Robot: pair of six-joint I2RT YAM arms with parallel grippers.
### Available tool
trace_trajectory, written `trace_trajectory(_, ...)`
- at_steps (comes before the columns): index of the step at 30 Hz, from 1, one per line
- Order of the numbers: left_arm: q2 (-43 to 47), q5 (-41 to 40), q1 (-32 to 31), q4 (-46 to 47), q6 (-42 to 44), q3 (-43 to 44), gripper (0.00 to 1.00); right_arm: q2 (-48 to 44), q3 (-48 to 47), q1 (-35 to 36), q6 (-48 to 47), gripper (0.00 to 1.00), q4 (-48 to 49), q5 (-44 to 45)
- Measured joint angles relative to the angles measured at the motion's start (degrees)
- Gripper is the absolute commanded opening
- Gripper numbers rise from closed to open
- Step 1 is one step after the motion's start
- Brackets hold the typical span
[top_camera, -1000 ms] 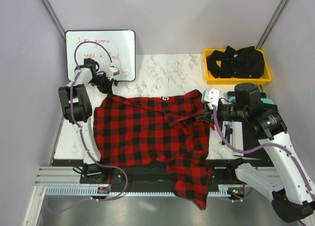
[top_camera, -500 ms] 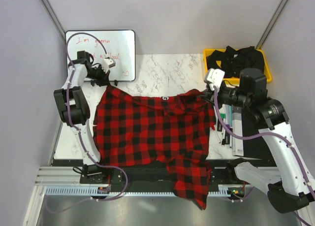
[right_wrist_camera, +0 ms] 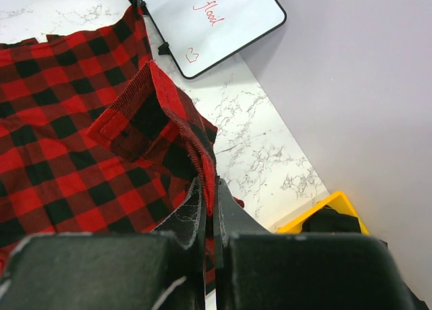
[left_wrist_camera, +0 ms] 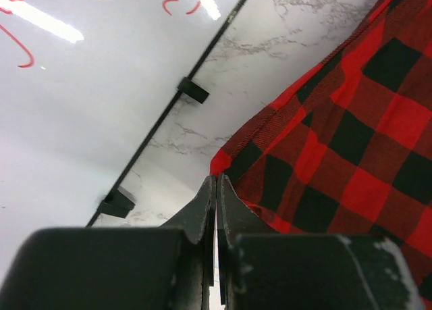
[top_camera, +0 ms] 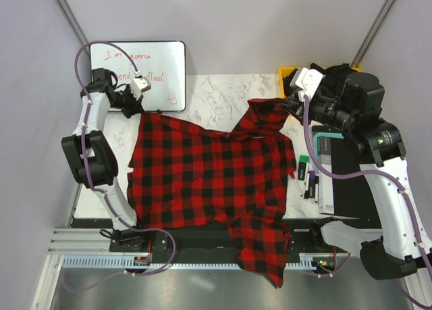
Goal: Fold and stack the long sleeve shirts
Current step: Fold the shirt
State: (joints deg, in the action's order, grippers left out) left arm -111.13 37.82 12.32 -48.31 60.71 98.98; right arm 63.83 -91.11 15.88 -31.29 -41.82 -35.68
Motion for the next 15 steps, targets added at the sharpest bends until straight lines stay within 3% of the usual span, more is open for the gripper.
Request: trace_trajectory(15, 15.72, -0.11, 2.86, 4.46, 11.34, -26.6, 0.02, -7.85, 1.38, 0.0, -0.96, 0.0, -8.41, -2.29)
